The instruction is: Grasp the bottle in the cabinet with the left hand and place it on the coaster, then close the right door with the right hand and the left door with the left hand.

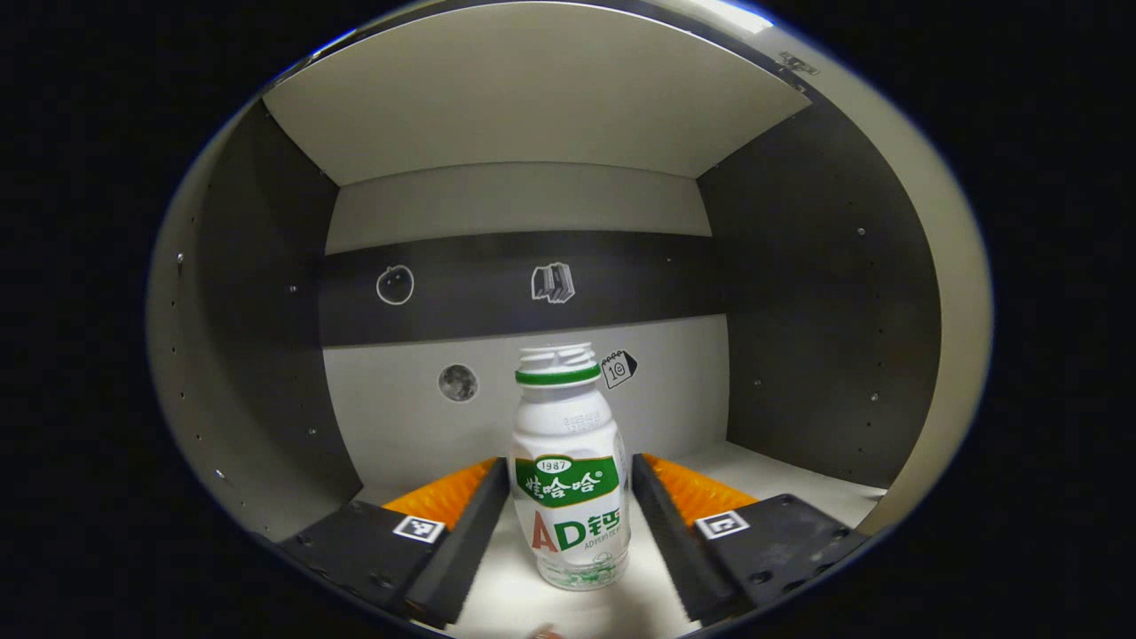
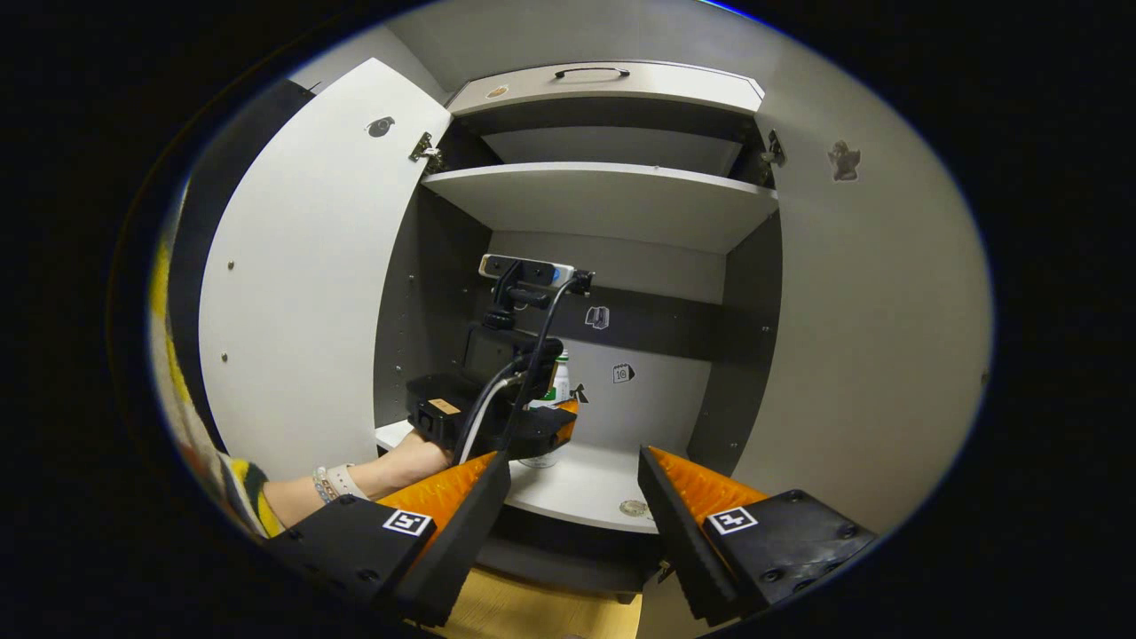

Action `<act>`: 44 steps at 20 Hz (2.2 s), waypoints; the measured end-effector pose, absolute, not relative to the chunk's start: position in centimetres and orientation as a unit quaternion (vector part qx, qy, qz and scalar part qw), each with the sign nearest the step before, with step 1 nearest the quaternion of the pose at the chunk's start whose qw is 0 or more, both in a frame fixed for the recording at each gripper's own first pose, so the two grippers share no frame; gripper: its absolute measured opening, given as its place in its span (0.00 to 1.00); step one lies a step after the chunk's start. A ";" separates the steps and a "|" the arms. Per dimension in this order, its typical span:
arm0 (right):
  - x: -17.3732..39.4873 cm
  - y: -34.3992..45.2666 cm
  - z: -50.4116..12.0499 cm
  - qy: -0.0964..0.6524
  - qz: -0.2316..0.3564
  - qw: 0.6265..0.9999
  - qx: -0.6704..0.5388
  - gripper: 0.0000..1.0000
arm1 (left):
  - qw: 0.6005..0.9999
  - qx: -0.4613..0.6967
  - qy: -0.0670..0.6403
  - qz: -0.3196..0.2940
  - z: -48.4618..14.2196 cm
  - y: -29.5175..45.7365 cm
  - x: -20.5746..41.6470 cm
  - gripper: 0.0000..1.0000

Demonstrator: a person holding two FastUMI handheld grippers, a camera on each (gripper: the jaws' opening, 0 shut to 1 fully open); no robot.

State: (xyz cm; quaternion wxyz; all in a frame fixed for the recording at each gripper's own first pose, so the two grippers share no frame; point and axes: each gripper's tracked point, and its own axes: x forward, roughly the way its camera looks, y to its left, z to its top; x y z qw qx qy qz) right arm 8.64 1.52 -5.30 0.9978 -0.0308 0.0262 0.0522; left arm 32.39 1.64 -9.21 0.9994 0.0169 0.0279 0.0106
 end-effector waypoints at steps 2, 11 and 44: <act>8.6 0.9 -5.2 0.027 0.044 0.998 -0.026 0.96 | 1.000 0.006 0.028 0.005 -9.3 1.6 32.6 0.77; 6.3 0.2 -3.6 0.006 0.012 1.000 -0.024 0.96 | 0.999 0.005 -0.007 -0.031 -7.7 1.5 31.4 0.75; -7.0 2.6 -16.9 0.025 0.037 0.999 -0.014 0.96 | 0.995 -0.002 0.056 -0.088 -9.4 1.4 32.7 0.75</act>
